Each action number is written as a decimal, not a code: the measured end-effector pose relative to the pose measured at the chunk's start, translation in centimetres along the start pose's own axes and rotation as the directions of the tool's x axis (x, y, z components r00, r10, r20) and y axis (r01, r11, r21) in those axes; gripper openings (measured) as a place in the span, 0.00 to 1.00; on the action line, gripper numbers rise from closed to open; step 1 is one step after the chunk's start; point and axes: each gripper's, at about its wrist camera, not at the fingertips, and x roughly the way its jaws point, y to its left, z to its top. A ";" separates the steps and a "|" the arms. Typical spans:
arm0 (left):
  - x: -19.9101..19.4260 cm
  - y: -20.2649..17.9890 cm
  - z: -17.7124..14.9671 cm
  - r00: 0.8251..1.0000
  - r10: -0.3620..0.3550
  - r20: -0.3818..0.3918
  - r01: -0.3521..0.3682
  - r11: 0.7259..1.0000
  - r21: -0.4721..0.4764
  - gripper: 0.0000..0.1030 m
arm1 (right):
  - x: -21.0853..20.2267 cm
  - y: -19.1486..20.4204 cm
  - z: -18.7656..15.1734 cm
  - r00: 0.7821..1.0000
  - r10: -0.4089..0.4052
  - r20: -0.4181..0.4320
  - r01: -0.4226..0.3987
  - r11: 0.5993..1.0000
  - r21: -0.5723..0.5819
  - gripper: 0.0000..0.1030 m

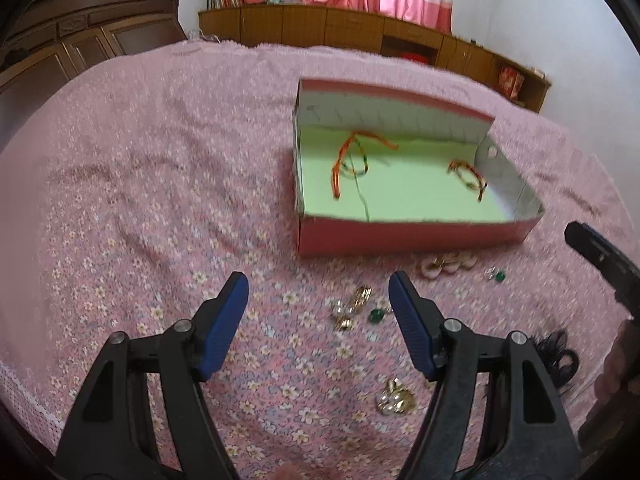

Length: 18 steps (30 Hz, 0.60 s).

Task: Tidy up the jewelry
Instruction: 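Withdraw both tools from the box back toward the remaining jewelry, then grasp the gold pearl earring with the left tool while the right tool grasps the green bead earring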

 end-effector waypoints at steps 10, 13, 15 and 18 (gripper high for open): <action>2.3 -0.2 -1.3 0.996 0.008 -0.086 -0.003 0.998 0.060 0.35 | 1.6 -0.2 -1.1 0.997 -0.006 -0.071 0.006 1.000 0.003 0.68; 2.8 -0.4 -1.6 0.993 -0.016 -0.113 0.025 0.997 0.077 0.29 | 2.1 -0.4 -1.3 0.996 -0.002 -0.093 0.003 1.000 0.008 0.68; 3.2 -0.5 -1.9 0.990 -0.038 -0.132 0.050 0.995 0.087 0.27 | 2.4 -0.5 -1.5 0.995 -0.001 -0.102 0.002 1.000 0.012 0.68; 3.8 -0.7 -2.0 0.987 -0.053 -0.151 0.068 0.993 0.096 0.23 | 2.9 -0.7 -1.7 0.992 0.002 -0.123 0.000 1.000 0.017 0.68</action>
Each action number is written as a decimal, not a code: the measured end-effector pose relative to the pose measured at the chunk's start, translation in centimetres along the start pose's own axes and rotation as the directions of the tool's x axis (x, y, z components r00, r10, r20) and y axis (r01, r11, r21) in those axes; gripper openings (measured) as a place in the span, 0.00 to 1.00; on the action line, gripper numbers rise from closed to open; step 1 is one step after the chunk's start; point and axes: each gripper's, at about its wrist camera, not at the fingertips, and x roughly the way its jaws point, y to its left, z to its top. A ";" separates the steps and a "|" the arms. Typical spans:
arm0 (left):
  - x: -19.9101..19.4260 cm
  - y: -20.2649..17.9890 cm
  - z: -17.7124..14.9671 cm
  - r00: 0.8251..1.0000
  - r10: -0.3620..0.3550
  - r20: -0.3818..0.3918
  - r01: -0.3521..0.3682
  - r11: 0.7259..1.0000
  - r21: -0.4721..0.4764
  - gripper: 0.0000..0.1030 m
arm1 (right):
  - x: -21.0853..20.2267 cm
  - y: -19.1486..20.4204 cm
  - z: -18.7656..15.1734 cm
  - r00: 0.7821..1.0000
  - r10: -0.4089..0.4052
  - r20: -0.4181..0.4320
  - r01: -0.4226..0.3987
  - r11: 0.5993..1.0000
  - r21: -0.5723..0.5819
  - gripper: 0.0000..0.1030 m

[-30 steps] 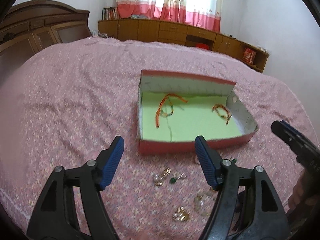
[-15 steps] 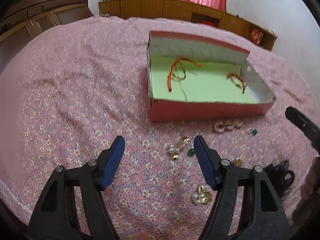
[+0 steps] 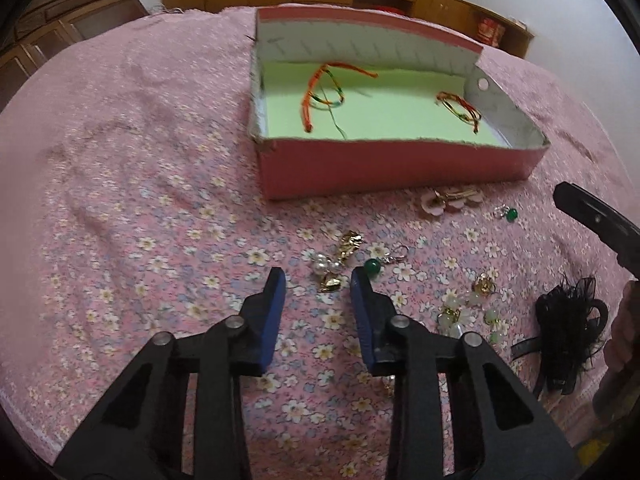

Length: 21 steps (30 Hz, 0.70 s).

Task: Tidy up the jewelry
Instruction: 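Grasp the gold pearl earring with the left tool while the right tool grasps the green bead earring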

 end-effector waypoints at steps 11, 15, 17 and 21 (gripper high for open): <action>1.6 0.4 0.5 1.000 -0.006 -0.030 0.006 1.000 -0.005 0.21 | 1.8 -0.4 -0.6 0.998 0.001 -0.063 -0.001 1.000 0.002 0.67; 1.8 0.1 0.7 1.000 -0.002 -0.015 0.002 1.000 0.006 0.15 | 2.2 -0.6 -0.8 0.997 0.004 -0.080 -0.003 1.000 0.010 0.66; 1.9 0.1 0.8 1.000 -0.006 -0.008 0.006 1.000 0.006 0.06 | 2.4 -0.7 -0.9 0.996 0.005 -0.086 -0.003 1.000 0.014 0.66; 1.3 0.4 0.6 1.000 -0.024 0.010 0.024 1.000 -0.013 0.04 | 2.9 -1.0 -0.9 0.995 0.008 -0.102 -0.005 1.000 0.028 0.63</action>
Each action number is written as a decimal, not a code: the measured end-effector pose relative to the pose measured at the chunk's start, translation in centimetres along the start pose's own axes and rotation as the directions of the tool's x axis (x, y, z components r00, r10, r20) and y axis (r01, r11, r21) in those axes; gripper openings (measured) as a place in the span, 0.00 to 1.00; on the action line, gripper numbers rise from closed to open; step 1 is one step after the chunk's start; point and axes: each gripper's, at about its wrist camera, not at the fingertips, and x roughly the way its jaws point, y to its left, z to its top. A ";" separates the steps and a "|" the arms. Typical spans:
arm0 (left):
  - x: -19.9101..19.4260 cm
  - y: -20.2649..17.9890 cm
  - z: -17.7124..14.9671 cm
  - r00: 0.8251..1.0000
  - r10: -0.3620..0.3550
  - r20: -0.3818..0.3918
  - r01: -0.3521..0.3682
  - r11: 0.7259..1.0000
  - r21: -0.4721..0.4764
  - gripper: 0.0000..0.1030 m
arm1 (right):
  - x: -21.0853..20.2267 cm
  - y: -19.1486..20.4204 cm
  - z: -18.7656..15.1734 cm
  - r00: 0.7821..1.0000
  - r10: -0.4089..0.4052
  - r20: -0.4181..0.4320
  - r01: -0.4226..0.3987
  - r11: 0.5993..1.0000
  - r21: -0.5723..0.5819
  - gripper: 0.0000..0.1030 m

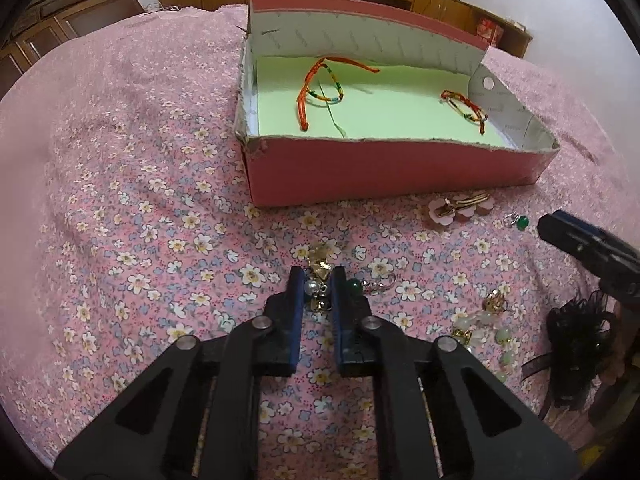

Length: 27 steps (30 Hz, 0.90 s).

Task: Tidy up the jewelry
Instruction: 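Grasp the gold pearl earring with the left tool while the right tool grasps the green bead earring, then carry both earrings into the red box with both tools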

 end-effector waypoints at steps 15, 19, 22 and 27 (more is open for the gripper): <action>-3.5 1.3 -0.2 0.996 -0.048 0.078 0.052 0.997 -0.057 0.04 | 2.4 1.5 0.0 0.999 0.016 -0.049 -0.020 0.996 -0.085 0.20; -3.9 1.0 -0.2 0.995 -0.050 0.089 0.056 0.997 -0.062 0.04 | 2.3 0.9 0.0 0.998 0.030 -0.047 -0.033 0.997 -0.067 0.11; -4.5 0.9 -0.3 0.993 -0.053 0.102 0.060 0.996 -0.066 0.04 | 1.8 0.8 0.0 0.999 0.040 -0.034 -0.042 0.997 -0.065 0.11; -5.8 0.6 -0.2 0.988 -0.055 0.142 0.065 0.996 -0.068 0.04 | 0.2 1.2 0.0 0.999 0.050 0.015 -0.049 0.996 -0.073 0.11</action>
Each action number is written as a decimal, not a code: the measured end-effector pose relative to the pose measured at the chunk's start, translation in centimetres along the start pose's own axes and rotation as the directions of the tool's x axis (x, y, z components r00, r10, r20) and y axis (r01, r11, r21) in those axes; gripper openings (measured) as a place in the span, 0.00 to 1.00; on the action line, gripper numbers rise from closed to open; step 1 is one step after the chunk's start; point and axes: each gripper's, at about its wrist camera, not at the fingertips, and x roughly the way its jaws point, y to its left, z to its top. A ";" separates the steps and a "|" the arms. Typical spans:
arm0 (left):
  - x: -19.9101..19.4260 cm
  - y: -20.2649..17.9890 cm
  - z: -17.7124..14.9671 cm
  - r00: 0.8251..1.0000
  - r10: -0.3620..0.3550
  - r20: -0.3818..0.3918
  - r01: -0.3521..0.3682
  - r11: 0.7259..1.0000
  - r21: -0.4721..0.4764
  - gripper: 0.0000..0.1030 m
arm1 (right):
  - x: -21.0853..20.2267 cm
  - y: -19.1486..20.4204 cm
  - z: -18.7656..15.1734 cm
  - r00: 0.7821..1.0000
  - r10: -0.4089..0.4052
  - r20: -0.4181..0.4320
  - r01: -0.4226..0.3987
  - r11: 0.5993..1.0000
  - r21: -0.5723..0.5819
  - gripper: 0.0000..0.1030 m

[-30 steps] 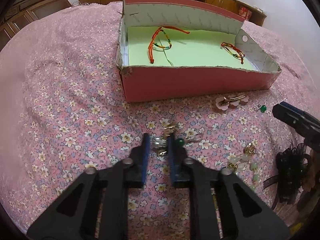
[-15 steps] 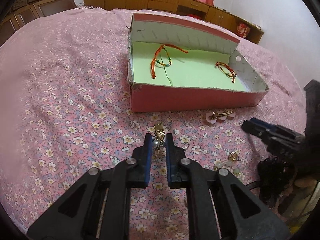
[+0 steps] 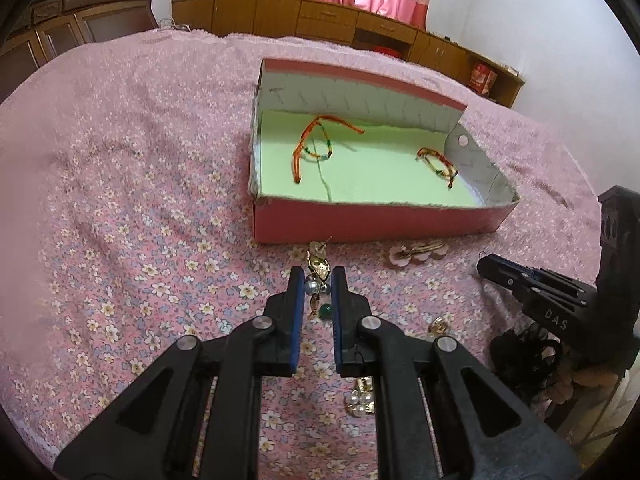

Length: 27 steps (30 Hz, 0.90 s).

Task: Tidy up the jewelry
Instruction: 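Carry both earrings into the red box with both tools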

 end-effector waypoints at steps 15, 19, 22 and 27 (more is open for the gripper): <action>-3.6 -1.6 1.3 0.983 0.000 0.183 -0.002 1.000 0.010 0.04 | -5.6 1.4 1.3 0.972 -0.015 0.233 0.024 0.999 -0.035 0.11; -3.7 -1.9 1.7 0.978 -0.002 0.208 0.000 1.000 0.014 0.04 | -6.6 1.5 1.8 0.962 -0.021 0.273 0.033 0.999 -0.039 0.11; -3.7 -2.3 2.1 0.974 0.004 0.226 -0.010 1.000 0.024 0.04 | -6.7 1.7 2.2 0.956 -0.026 0.293 0.039 0.998 -0.040 0.11; -3.6 -2.7 2.8 0.966 0.006 0.259 -0.016 0.999 0.036 0.04 | -6.9 1.5 2.9 0.947 -0.035 0.320 0.051 0.998 -0.041 0.11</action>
